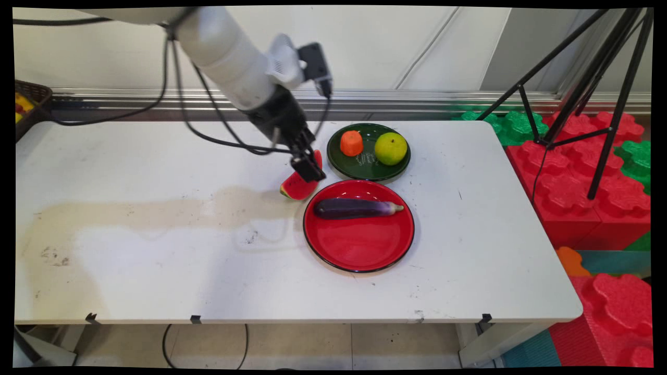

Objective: Pick up the eggplant from the red plate

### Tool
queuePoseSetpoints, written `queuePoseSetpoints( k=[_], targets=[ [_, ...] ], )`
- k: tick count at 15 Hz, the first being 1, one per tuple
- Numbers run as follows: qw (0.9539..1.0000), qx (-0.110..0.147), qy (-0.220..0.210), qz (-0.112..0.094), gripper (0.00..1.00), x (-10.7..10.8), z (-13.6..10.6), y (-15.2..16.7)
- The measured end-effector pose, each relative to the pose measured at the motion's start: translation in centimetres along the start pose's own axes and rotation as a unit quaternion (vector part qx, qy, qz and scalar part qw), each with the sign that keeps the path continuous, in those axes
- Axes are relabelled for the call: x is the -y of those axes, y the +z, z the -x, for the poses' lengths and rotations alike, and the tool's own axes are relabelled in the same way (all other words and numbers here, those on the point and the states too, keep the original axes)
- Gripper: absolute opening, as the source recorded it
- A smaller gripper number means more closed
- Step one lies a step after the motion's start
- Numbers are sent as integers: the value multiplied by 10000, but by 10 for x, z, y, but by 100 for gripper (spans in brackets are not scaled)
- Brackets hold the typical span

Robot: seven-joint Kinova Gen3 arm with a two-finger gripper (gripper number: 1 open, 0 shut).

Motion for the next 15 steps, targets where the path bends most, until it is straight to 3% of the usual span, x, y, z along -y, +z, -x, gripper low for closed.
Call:
queuePoseSetpoints(
  k=[6, 15],
  targets=[
    [9992, 343, 154, 138, 100, -11, -32, 60],
    [9953, 806, 317, 424, 100, -23, -54, 141]
  ],
)
